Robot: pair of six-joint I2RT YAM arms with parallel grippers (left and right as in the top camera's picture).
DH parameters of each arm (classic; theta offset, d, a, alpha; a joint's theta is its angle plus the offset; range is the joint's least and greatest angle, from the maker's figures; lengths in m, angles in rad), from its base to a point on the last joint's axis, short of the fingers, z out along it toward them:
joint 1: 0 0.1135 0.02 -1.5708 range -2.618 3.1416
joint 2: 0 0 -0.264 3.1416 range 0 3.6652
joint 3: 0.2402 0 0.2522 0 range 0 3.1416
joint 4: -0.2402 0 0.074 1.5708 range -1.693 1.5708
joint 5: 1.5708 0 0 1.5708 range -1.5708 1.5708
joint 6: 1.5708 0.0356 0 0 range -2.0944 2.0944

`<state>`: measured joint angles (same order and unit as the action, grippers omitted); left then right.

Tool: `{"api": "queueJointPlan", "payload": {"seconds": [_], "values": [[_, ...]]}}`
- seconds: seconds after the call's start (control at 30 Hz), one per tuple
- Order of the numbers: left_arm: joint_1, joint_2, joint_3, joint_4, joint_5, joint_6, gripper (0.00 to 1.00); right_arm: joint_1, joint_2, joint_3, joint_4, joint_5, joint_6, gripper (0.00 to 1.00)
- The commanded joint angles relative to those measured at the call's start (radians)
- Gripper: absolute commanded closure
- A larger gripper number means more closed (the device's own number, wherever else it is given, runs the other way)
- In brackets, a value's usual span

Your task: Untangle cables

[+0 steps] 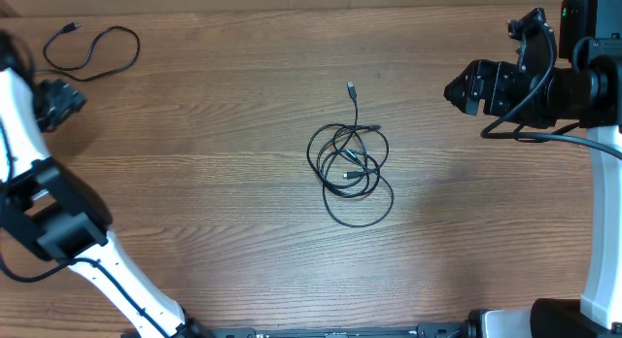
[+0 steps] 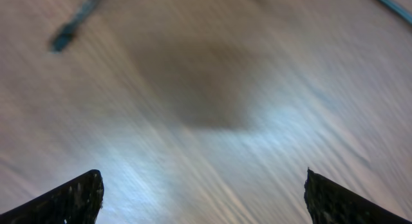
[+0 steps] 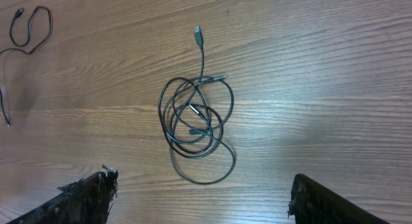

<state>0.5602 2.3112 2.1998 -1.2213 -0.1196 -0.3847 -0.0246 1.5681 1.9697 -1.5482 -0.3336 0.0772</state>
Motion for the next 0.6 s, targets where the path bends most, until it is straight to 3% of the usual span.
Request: {"api": "queueJointPlan", "payload": {"seconds": [0.0, 0.47, 0.57], "values": [[0.041, 0.048, -0.006, -0.005, -0.021, -0.004, 0.0, -0.003, -0.002, -0.002, 0.007, 0.0, -0.007, 0.13], [0.115, 0.178, -0.006, 0.122, -0.27, 0.006, 0.0, -0.003, -0.002, -0.002, -0.002, -0.008, 0.001, 0.13], [0.126, 0.18, -0.006, 0.174, -0.342, 0.072, 0.01, -0.003, -0.002, -0.002, -0.005, -0.008, 0.001, 0.13]]}}
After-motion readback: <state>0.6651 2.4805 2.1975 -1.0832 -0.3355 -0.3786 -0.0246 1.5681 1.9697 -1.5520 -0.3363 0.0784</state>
